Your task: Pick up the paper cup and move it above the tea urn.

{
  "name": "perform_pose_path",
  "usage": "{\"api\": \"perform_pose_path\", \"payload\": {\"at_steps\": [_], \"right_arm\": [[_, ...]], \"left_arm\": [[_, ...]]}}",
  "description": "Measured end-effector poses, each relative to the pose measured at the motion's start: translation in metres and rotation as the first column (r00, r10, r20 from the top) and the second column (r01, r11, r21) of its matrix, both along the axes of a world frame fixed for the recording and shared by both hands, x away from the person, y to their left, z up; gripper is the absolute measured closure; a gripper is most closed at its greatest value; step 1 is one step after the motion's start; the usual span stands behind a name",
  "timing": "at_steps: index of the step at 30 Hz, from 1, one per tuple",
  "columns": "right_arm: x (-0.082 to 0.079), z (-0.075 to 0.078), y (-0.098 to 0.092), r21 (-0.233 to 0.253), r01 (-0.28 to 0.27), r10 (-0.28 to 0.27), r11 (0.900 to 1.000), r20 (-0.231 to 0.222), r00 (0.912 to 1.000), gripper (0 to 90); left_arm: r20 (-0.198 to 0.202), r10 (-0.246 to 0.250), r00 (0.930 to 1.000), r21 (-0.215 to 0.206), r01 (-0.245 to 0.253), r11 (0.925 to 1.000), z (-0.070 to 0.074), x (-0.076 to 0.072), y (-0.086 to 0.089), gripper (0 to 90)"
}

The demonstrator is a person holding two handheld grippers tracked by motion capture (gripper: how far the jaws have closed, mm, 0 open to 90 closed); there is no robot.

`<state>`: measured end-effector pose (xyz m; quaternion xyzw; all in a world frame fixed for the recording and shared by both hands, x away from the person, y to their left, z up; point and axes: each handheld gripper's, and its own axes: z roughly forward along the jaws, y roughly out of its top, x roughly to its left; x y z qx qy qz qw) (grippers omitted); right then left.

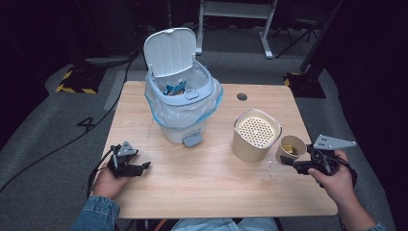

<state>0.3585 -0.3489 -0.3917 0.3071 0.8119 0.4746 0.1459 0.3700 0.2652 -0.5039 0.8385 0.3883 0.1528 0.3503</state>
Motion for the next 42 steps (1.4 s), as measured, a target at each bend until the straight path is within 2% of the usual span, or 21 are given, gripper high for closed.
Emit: {"api": "perform_pose_path", "payload": {"at_steps": [6,11,22,30,36,40,42], "right_arm": [[0.009,0.012,-0.001,-0.028,0.011,-0.011,1.0,0.026,0.9996,30.2],[0.02,0.019,-0.004,-0.026,0.021,-0.02,0.999,0.033,0.9992,30.2],[0.046,0.032,-0.002,-0.09,0.027,-0.02,0.996,0.081,0.9965,30.2],[0.064,0.039,0.004,-0.138,0.022,-0.005,0.99,0.122,0.9925,30.2],[0.071,0.044,0.01,-0.206,0.028,0.009,0.978,0.176,0.9844,30.5],[0.074,0.046,0.015,-0.261,0.028,0.029,0.965,0.213,0.9766,30.7],[0.077,0.046,0.018,-0.297,0.027,0.044,0.955,0.232,0.9717,30.8]], "left_arm": [[0.003,0.009,1.0,0.005,-0.009,0.9999,0.0,0.001,0.0,26.2],[0.0,0.013,0.9999,0.004,-0.013,0.9999,0.0,0.001,0.0,26.0],[-0.003,0.042,0.9991,0.001,-0.042,0.9991,0.0,-0.001,0.0,25.5],[-0.002,0.044,0.999,0.003,-0.044,0.999,0.0,-0.001,0.0,25.5],[-0.002,0.044,0.999,0.003,-0.044,0.999,0.0,-0.001,0.0,25.5],[-0.002,0.044,0.999,0.003,-0.044,0.999,0.0,-0.001,0.0,25.5],[-0.002,0.044,0.999,0.003,-0.044,0.999,0.0,-0.001,0.0,25.5]]}}
